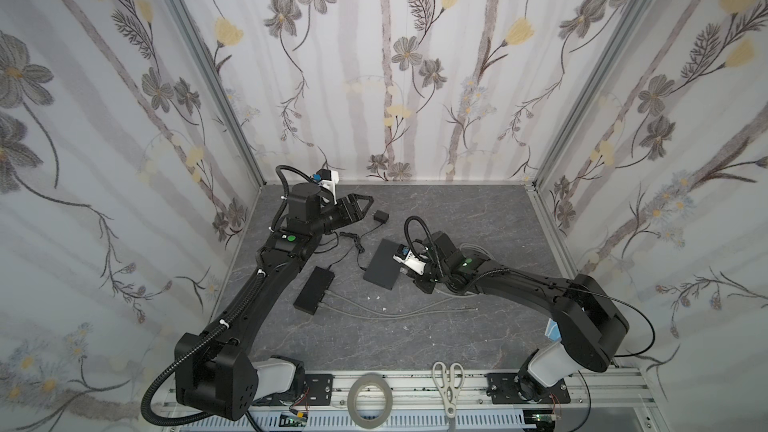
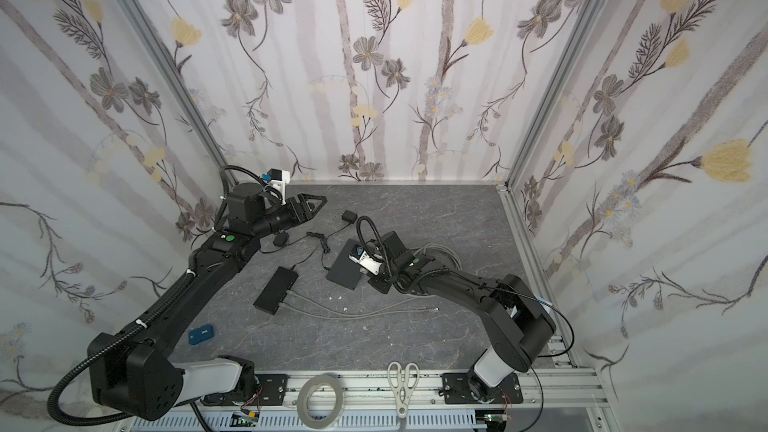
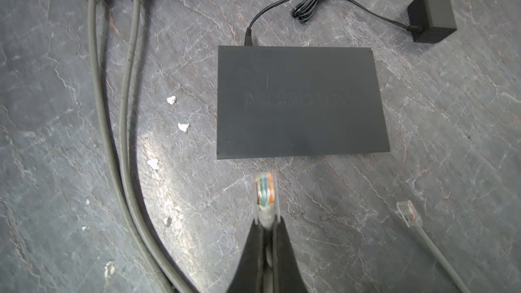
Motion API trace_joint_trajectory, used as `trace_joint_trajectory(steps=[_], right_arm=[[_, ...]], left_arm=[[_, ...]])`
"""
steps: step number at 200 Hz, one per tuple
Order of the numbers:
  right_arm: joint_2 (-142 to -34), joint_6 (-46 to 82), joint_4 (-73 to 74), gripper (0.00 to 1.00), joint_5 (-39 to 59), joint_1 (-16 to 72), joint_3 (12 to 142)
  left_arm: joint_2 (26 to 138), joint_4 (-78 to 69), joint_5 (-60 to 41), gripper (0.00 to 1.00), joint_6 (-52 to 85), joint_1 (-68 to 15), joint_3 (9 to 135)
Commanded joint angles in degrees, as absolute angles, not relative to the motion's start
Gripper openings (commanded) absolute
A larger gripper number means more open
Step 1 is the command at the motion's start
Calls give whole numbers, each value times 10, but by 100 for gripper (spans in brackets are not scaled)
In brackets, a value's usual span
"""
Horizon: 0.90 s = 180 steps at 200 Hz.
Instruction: Insert the plug into the switch port
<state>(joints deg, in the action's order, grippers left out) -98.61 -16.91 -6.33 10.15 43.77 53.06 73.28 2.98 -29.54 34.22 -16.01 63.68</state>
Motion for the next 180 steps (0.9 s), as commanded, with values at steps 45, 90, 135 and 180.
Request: trace_joint_trajectory(steps=[45, 90, 135, 180], right_arm=[[-939, 34, 86, 0, 101, 437, 454], [-939, 114, 194, 0, 75, 436, 387], [-1027, 94, 221, 0, 100, 424, 399], [-1048, 97, 219, 0, 109, 420, 406]], left_arm=[[734, 64, -260, 71, 286, -163, 647], [753, 60, -284, 71, 296, -162, 654], [752, 68, -283, 71, 282, -160, 658], [778, 49, -304, 71, 310, -158, 657]])
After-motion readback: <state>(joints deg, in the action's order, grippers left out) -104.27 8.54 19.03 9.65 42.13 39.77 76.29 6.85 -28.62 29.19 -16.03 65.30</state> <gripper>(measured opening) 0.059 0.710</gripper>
